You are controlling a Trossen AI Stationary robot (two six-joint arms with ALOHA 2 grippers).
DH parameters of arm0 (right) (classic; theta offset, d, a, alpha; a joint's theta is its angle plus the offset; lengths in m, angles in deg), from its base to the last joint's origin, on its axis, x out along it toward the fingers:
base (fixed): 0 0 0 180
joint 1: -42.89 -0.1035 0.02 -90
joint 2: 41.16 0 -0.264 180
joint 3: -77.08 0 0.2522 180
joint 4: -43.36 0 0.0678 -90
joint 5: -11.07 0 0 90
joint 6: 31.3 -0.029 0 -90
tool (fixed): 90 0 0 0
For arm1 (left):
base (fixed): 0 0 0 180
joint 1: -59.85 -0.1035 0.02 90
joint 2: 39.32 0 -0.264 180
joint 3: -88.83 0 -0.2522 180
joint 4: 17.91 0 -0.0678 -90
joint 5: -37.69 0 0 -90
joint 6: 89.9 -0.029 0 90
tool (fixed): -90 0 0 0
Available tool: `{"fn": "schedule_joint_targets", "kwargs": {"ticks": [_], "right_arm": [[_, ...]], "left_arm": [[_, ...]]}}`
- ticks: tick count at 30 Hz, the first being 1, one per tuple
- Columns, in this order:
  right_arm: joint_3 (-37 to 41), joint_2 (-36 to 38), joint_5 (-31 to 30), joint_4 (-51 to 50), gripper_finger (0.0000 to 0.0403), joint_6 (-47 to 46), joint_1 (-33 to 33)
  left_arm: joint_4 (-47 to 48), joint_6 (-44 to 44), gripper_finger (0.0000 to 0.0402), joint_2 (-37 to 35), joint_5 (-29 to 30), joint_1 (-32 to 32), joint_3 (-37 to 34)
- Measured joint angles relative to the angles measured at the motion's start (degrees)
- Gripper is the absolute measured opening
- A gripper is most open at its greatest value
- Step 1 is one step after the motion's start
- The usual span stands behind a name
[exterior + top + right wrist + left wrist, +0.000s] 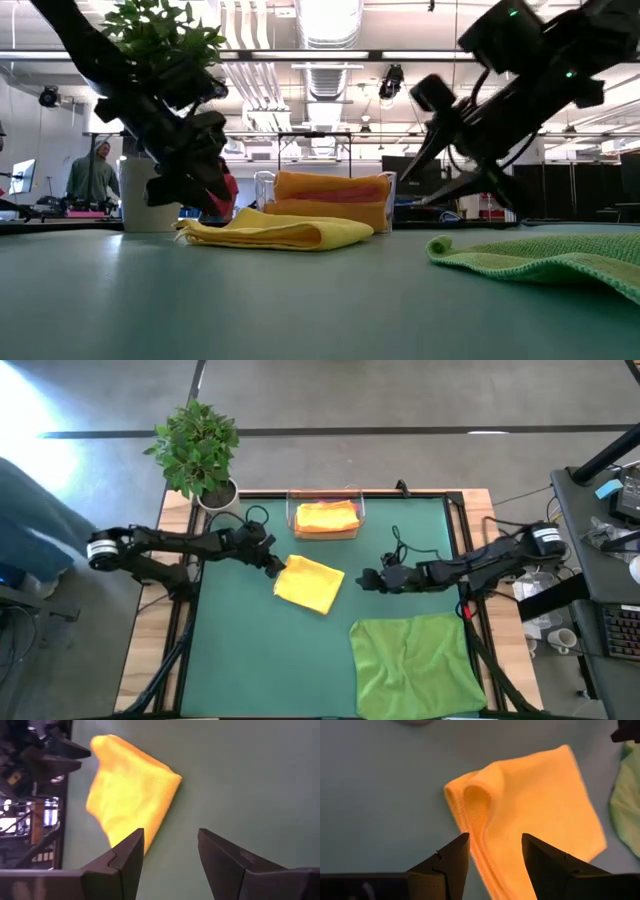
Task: Fold microfiber towels
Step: Put the yellow microfiber cloth into the bin
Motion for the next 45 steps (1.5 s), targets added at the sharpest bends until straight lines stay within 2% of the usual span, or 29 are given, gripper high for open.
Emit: {"fn": "schedule_joint_targets", "kwargs": {"ticks": [6, 12, 31, 38, 45], "right_arm": [[-4.9, -9.9, 0.1, 0.6, 0.0176, -1.5, 0.9], [-7.8, -16.1, 2.6, 3.9, 0.0176, -1.3, 3.7], [-11.1, -20.8, 3.1, 6.4, 0.0176, -3.0, 8.0], [-17.0, -23.9, 2.5, -2.8, 0.0176, -2.6, 8.1], [-20.4, -24.4, 3.2, -4.0, 0.0173, 3.6, 8.3]], "left_arm": [[-1.1, 0.0, 0.0166, 3.3, 0.0, -0.1, 0.7], [-1.3, 0.0, 0.0166, 5.0, 0.0, -1.4, 0.8], [-9.0, 0.0, 0.0166, 15.6, -0.3, -3.2, 3.0], [-11.5, 0.0, 0.0166, 15.7, -0.3, -3.2, 3.0], [-11.7, -0.1, 0.0153, 15.8, -0.1, -3.2, 2.6]]}}
